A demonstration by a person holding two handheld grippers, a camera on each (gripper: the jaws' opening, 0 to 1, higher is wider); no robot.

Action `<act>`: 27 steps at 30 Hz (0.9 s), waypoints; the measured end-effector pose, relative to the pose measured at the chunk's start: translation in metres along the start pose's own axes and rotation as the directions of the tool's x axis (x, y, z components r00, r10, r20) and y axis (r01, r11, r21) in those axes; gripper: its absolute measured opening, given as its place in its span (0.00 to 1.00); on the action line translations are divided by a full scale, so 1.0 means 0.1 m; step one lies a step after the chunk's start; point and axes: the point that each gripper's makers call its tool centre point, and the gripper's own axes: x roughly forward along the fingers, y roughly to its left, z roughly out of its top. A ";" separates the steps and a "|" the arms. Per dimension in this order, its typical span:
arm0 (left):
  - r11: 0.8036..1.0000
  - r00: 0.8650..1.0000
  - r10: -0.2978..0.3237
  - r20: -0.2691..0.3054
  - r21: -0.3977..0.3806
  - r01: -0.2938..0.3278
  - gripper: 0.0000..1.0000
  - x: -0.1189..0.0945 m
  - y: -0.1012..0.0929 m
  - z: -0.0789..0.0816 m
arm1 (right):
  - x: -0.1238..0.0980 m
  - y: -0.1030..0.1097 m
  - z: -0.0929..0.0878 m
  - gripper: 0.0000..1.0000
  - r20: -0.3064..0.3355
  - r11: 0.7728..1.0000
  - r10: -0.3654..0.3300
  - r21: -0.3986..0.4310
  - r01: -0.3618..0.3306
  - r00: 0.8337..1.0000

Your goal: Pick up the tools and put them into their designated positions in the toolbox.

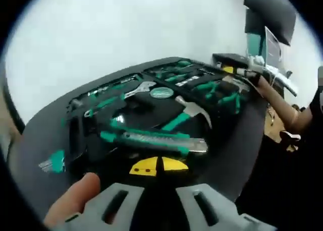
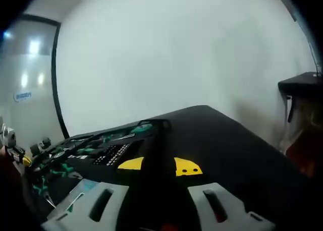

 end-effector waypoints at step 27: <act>0.451 0.758 0.004 -0.652 0.677 0.581 0.18 0.05 0.36 0.10 | 0.04 -0.05 0.01 0.19 0.002 1.000 -0.018 -0.007 0.018 1.000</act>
